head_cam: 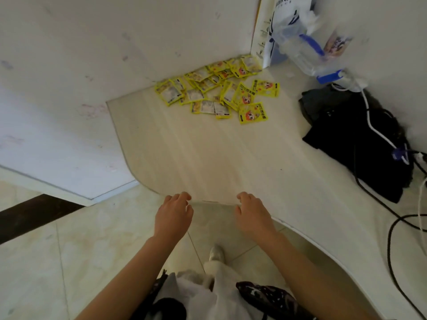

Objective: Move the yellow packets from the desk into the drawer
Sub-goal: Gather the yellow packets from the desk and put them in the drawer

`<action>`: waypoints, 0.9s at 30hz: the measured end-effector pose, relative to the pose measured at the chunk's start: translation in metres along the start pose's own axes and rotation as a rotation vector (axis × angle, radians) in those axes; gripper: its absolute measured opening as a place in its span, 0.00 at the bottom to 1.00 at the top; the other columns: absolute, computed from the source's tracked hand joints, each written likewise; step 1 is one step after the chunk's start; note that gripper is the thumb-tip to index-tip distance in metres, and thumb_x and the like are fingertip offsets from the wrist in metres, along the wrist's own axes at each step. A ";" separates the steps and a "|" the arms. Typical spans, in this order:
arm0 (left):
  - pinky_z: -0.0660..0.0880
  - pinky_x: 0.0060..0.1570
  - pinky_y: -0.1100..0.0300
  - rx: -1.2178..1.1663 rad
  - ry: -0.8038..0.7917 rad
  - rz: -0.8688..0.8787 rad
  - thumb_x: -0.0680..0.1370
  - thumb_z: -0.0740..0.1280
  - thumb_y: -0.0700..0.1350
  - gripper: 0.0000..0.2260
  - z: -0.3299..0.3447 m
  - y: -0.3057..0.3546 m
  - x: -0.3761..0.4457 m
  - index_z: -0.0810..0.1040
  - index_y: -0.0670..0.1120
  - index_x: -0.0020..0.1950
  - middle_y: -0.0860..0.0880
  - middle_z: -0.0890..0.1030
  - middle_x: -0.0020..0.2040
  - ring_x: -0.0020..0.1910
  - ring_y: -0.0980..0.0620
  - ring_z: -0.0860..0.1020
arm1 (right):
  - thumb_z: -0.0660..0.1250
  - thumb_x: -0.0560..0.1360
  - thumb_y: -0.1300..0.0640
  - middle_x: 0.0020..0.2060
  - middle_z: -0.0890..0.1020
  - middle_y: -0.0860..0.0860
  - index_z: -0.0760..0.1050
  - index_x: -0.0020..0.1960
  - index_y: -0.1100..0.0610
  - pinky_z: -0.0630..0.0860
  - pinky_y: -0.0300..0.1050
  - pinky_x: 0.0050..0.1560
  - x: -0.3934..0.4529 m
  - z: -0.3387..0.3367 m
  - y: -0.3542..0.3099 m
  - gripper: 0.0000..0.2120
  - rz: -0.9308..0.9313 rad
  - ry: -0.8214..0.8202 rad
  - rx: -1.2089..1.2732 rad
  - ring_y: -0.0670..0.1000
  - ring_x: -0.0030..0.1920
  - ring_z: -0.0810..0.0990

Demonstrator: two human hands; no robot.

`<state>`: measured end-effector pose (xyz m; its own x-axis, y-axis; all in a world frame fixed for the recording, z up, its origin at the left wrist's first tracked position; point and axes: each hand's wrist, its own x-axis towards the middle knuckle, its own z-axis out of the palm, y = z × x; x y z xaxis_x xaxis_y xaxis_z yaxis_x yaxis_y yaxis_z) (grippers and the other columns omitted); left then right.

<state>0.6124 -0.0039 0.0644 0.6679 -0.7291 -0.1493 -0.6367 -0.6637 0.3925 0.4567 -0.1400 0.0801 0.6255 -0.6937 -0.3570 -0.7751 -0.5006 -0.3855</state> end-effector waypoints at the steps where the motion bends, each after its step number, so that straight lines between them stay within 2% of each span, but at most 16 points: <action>1: 0.75 0.50 0.55 -0.001 -0.006 0.005 0.79 0.60 0.47 0.11 -0.002 0.003 0.011 0.75 0.49 0.61 0.53 0.81 0.52 0.56 0.51 0.74 | 0.55 0.80 0.54 0.61 0.75 0.55 0.68 0.67 0.57 0.73 0.50 0.56 0.011 -0.005 0.000 0.17 0.004 0.000 0.000 0.56 0.60 0.74; 10: 0.74 0.50 0.56 0.011 -0.071 0.040 0.78 0.61 0.46 0.12 -0.016 0.008 0.122 0.75 0.49 0.61 0.53 0.80 0.54 0.57 0.51 0.73 | 0.55 0.81 0.53 0.63 0.75 0.53 0.67 0.69 0.56 0.74 0.47 0.59 0.109 -0.039 -0.001 0.18 0.049 0.021 0.030 0.54 0.61 0.74; 18: 0.73 0.54 0.53 0.022 -0.123 0.056 0.78 0.62 0.45 0.11 -0.053 -0.012 0.245 0.75 0.48 0.60 0.50 0.78 0.55 0.59 0.48 0.72 | 0.57 0.80 0.54 0.60 0.76 0.56 0.69 0.67 0.58 0.75 0.51 0.58 0.196 -0.071 -0.019 0.17 0.133 0.040 0.007 0.57 0.60 0.74; 23: 0.72 0.58 0.50 -0.021 -0.152 -0.018 0.78 0.63 0.45 0.11 -0.066 -0.029 0.316 0.76 0.47 0.60 0.46 0.77 0.58 0.60 0.45 0.73 | 0.59 0.79 0.55 0.60 0.74 0.57 0.68 0.67 0.58 0.74 0.52 0.57 0.247 -0.091 -0.021 0.17 0.171 0.047 -0.048 0.59 0.60 0.73; 27: 0.71 0.58 0.48 -0.109 -0.111 -0.174 0.77 0.65 0.44 0.15 -0.073 -0.032 0.366 0.74 0.44 0.64 0.42 0.74 0.62 0.61 0.41 0.73 | 0.59 0.78 0.61 0.63 0.72 0.57 0.66 0.68 0.60 0.73 0.51 0.56 0.287 -0.104 -0.011 0.19 0.162 0.057 -0.170 0.59 0.60 0.73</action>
<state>0.9054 -0.2368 0.0635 0.7136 -0.6234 -0.3196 -0.4666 -0.7633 0.4468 0.6358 -0.3877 0.0705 0.4898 -0.7976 -0.3520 -0.8716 -0.4573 -0.1767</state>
